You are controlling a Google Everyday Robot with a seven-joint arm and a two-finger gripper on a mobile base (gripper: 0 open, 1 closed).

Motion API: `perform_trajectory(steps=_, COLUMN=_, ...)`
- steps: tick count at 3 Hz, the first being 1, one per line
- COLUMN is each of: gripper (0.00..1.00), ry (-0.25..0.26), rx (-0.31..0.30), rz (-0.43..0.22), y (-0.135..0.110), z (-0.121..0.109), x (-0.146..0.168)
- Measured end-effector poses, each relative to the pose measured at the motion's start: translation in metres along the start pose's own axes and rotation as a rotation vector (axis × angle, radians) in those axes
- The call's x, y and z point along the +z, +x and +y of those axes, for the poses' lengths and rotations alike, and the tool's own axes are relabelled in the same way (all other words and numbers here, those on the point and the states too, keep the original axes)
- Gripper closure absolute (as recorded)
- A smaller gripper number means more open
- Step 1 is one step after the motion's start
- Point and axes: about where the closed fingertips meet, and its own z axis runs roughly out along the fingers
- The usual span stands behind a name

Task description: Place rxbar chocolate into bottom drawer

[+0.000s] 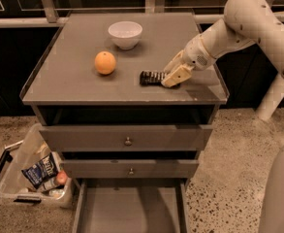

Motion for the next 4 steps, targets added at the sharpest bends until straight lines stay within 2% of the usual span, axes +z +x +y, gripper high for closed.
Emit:
perform_trajectory(steps=1, gripper=0.88, ry=0.0, rx=0.0, rz=0.0, y=0.0, z=0.0, x=0.0)
perform_trajectory(steps=2, gripper=1.0, ry=0.0, rx=0.0, rz=0.0, y=0.0, z=0.0, x=0.0002)
perform_trajectory(steps=4, gripper=1.0, ry=0.016, rx=-0.005, rz=0.002, y=0.0015, z=0.0061, x=-0.0067)
